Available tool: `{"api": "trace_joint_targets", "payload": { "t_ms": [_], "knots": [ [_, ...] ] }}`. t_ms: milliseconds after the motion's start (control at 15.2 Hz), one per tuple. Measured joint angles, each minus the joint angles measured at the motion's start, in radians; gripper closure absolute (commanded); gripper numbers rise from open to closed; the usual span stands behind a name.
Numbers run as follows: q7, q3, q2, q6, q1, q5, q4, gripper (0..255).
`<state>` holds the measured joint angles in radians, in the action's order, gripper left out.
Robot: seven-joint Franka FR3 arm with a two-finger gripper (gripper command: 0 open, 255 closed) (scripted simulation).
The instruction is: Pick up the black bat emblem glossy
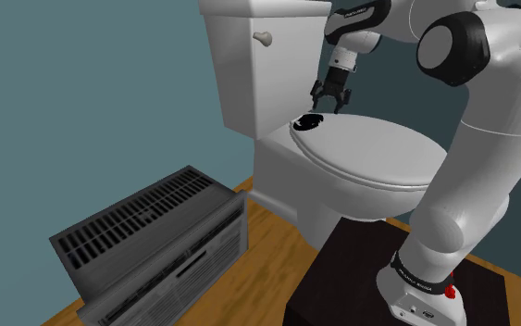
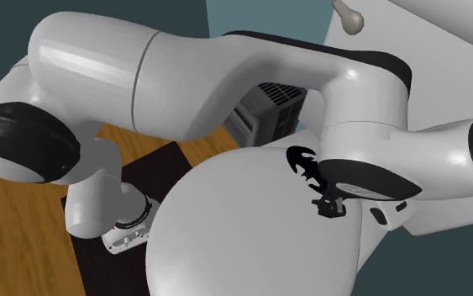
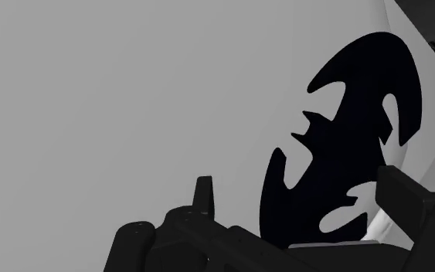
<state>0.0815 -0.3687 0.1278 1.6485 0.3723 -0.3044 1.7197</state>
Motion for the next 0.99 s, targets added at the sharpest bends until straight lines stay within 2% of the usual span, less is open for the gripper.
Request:
{"api": "trace_joint_targets", "payload": {
  "t_ms": [264,330,990],
  "knots": [
    [-0.010,0.001,0.009,0.037,0.000,-0.005,0.031,0],
    [-0.011,0.001,0.009,0.039,-0.001,-0.005,0.033,255],
    [-0.012,0.001,0.008,0.042,-0.001,-0.005,0.035,255]
  ]
}}
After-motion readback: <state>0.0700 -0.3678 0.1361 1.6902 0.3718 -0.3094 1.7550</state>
